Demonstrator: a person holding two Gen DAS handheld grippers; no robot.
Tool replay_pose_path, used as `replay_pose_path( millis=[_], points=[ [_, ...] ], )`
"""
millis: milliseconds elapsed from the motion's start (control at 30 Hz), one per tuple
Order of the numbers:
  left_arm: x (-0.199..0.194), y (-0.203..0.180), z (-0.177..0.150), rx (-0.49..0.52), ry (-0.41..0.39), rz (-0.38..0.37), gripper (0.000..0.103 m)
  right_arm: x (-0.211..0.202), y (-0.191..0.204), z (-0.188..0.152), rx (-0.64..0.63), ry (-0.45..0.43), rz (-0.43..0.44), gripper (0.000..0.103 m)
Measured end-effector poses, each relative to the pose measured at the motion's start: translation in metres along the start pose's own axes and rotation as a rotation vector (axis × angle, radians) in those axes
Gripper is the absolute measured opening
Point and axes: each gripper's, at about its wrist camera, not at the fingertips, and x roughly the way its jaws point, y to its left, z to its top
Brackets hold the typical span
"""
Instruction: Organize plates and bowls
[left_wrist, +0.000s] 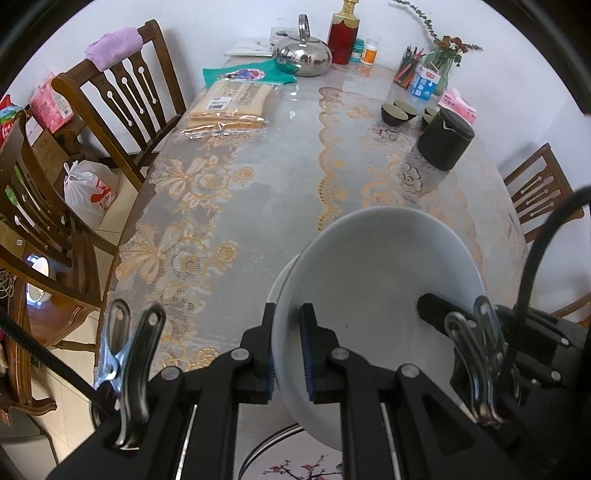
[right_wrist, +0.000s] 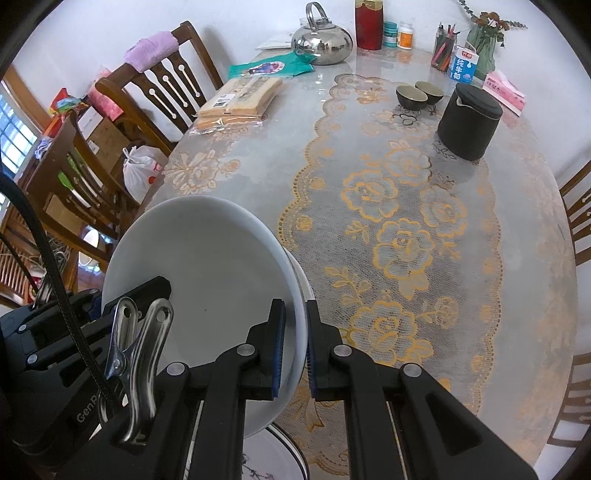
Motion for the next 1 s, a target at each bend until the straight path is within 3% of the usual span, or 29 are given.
replay_pose_path(
  millis=[700,1000],
  points=[
    [0.025,0.002,-0.002,-0.021,0.073,-0.016,0.014,0.017,-0.001,0.004,-0.010,0.086,-0.044,0.011],
    [0.030,0.004,0.005,-0.052,0.133,-0.040,0.016,0.028,0.001,0.012,-0.002,0.203,-0.064,0.013]
  ],
)
